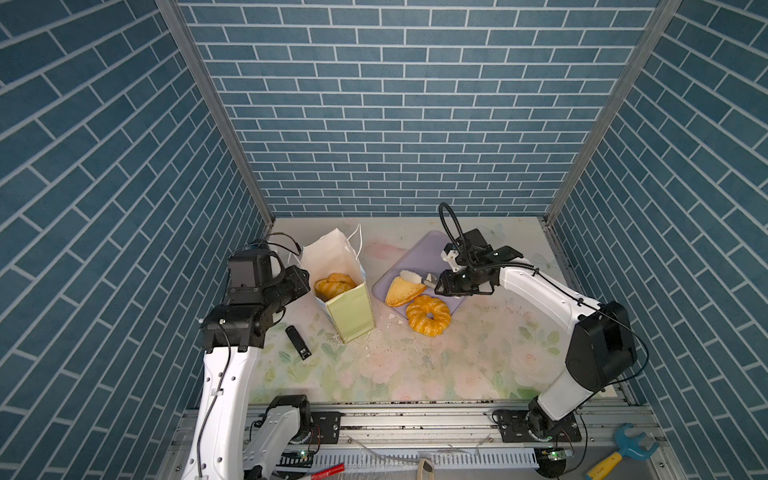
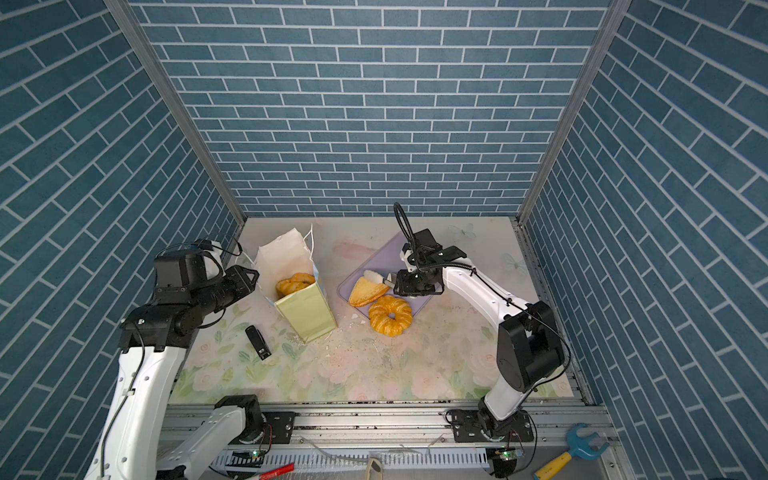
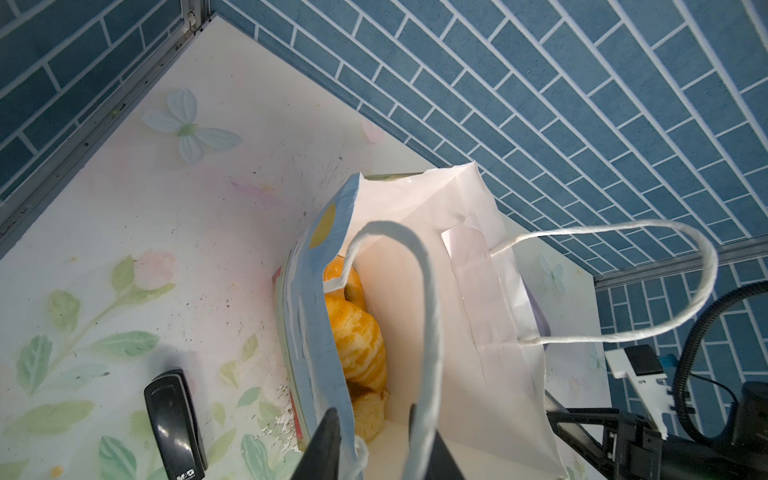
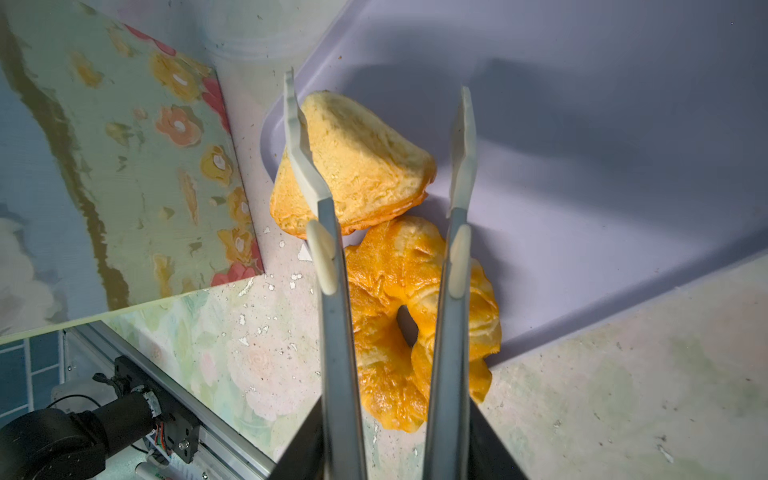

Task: Place the fake bread into the paper bag
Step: 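Lower the open tongs onto the triangle toast and pinch it, then lift the triangle toast and carry it over the bag mouth with the right gripper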

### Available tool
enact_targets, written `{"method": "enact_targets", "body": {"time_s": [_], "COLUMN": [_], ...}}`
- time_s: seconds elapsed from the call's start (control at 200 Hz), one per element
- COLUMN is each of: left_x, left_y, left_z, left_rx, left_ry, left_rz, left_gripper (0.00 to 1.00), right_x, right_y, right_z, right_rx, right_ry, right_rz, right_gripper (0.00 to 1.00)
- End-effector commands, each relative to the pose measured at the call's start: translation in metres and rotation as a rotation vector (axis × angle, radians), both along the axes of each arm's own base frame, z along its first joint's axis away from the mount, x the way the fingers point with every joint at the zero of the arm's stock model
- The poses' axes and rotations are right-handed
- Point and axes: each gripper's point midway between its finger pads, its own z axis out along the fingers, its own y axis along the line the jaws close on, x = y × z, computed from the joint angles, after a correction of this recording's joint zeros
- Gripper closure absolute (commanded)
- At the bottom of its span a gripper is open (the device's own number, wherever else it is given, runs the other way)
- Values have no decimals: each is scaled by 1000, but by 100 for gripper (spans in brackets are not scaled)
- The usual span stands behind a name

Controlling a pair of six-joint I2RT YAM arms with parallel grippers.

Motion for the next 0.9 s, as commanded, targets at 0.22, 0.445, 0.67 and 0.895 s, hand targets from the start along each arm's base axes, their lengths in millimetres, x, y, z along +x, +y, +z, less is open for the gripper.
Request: {"method": "enact_targets", "body": {"time_s": [0.22,0.445,0.67,0.895], "left_x": [0,-1,-1,-1], "left_y": [-2,-3,-3,-3], "left_z": [-2,-5,-3,-4], "left_rx": [-7,-12,-10,-4], "left_ry": [2,1,-4,-4], "left_rz": [-9,-10,-16,-15], "left_gripper": [70,70,70,70], "right_x": [1,7,17,19], "right_y": [10,1,-16,-35], "right_z": [0,29,49,72], "right_rx": [68,54,43,23], "right_ry": [16,-90,-169,-248], "right_rz": [4,-10,-65,-98], "right_gripper": [68,81,88,92]}}
